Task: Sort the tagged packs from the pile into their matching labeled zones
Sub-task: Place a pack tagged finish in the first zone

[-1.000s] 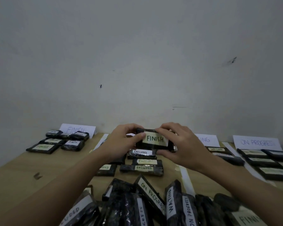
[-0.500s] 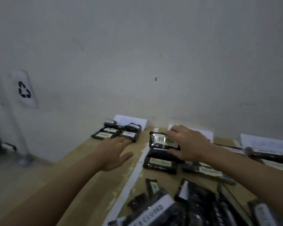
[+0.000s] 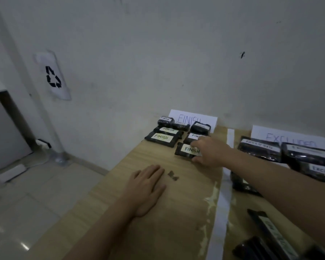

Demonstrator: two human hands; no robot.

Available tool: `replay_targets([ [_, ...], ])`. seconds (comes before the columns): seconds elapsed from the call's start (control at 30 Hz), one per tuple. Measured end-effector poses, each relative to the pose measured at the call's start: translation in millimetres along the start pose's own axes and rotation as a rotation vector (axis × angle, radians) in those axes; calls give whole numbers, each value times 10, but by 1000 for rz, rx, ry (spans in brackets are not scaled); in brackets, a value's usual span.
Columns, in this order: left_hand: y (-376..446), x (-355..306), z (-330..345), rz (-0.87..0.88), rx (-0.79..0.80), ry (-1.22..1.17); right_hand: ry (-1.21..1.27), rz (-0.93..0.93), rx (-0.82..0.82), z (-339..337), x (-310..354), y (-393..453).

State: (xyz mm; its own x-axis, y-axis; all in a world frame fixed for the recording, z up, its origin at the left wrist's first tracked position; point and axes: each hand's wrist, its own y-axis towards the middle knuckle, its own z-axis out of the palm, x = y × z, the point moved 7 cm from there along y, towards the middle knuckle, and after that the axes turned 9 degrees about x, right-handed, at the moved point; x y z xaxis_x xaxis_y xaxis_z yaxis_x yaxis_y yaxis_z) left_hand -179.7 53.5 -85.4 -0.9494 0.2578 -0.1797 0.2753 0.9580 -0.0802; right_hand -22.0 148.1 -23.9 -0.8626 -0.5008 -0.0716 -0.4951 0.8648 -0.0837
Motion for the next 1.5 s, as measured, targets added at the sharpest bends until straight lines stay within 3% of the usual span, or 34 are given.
replay_targets([
  [0.33,38,41,32,9,5,5,-82,-49,48,55,15,28],
  [0.47,43,-62,-39,19,12,40,12,-158,180,-82,-36,-436],
  [0.77,20,-1012,-17,236,-5,85,160,-142,470,277,-263,-1540],
  [0.97,-13,-1435,22,302,-12,63,381,-117,478,307,-321,-1620],
  [1.2,-20,-1761,-139,384,-66,-43,906,-56,340,-216,-609,-1790],
  [1.4,-14,-1977,-525,351,-89,-775,1391,120,-164,-602,-1112,-2061],
  [1.5,30,-2067,-678,276,-93,-1186,1602,197,-317,-590,-1225,-2231],
])
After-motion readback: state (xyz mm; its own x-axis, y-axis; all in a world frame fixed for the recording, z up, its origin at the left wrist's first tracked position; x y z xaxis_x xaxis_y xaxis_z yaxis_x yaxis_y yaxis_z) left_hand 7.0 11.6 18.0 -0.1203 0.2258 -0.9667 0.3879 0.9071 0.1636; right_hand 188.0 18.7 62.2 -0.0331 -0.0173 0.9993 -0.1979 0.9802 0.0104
